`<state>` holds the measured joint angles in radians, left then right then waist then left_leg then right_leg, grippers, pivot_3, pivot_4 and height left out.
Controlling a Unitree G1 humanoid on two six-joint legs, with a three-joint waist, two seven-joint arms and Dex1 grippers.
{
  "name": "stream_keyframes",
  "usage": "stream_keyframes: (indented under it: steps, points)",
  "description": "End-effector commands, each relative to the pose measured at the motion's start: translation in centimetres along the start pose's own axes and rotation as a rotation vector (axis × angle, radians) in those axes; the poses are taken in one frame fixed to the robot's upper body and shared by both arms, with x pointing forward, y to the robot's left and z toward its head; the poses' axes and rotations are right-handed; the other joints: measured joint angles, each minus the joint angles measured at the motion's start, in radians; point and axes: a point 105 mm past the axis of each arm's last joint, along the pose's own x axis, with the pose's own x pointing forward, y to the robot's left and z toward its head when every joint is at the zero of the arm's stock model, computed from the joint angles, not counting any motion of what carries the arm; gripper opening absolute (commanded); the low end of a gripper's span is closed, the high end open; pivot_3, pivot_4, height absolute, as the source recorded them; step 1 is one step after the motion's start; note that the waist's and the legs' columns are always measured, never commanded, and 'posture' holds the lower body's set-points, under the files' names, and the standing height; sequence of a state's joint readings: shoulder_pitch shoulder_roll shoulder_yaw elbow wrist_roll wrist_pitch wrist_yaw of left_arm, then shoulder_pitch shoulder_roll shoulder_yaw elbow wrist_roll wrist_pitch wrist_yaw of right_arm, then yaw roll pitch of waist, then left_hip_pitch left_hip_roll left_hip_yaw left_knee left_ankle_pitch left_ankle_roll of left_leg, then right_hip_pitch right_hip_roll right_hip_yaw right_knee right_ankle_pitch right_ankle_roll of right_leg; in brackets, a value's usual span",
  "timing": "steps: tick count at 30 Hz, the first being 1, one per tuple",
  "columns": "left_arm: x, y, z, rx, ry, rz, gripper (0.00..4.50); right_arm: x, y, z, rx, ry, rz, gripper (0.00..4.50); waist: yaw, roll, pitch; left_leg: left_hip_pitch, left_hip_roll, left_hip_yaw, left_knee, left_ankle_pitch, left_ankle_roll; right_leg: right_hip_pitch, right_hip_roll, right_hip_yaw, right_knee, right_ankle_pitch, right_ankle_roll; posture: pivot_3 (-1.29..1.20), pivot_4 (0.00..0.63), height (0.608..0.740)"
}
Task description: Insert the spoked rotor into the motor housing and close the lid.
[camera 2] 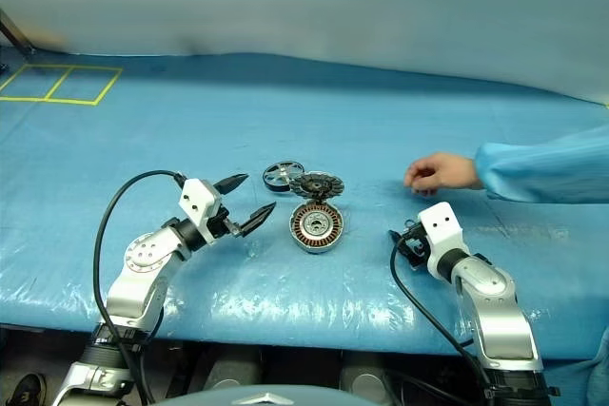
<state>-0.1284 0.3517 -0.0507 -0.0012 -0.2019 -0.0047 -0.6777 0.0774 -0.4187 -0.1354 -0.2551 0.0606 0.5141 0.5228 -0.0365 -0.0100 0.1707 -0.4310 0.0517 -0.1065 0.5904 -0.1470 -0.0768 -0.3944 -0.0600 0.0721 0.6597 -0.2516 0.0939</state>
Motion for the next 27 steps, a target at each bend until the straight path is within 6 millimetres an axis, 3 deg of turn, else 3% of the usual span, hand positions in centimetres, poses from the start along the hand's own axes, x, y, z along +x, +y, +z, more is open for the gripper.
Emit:
stream_keyframes:
  steps: [1, 12, 27]
  points:
    - [-0.1, -0.1, 0.4, 0.007, -0.014, -0.001, 4.5, -0.1, -0.2, 0.4, 0.004, -0.014, -0.014, 3.74, 0.0, 0.0, 0.0, 0.0, 0.0, 0.0, 0.0, 0.0, 0.0, 0.0, 0.0, 0.0, 0.0, 0.0, 0.0, 0.0, 0.15, 0.74]
    - [0.0, 0.0, 0.4, 0.007, -0.016, 0.005, 4.5, 0.1, 0.0, 0.2, 0.004, -0.001, -0.002, 3.74, 0.0, 0.0, 0.0, 0.0, 0.0, 0.0, 0.0, 0.0, 0.0, 0.0, 0.0, 0.0, 0.0, 0.0, 0.0, 0.0, 0.15, 0.74]
    - [0.0, 0.0, 0.3, 0.006, -0.015, 0.013, 4.5, 0.6, 1.6, 1.8, 0.071, -0.063, 0.084, 3.74, 0.0, 0.0, 0.0, 0.0, 0.0, 0.0, 0.0, 0.0, 0.0, 0.0, 0.0, 0.0, 0.0, 0.0, 0.0, 0.0, 0.15, 0.74]
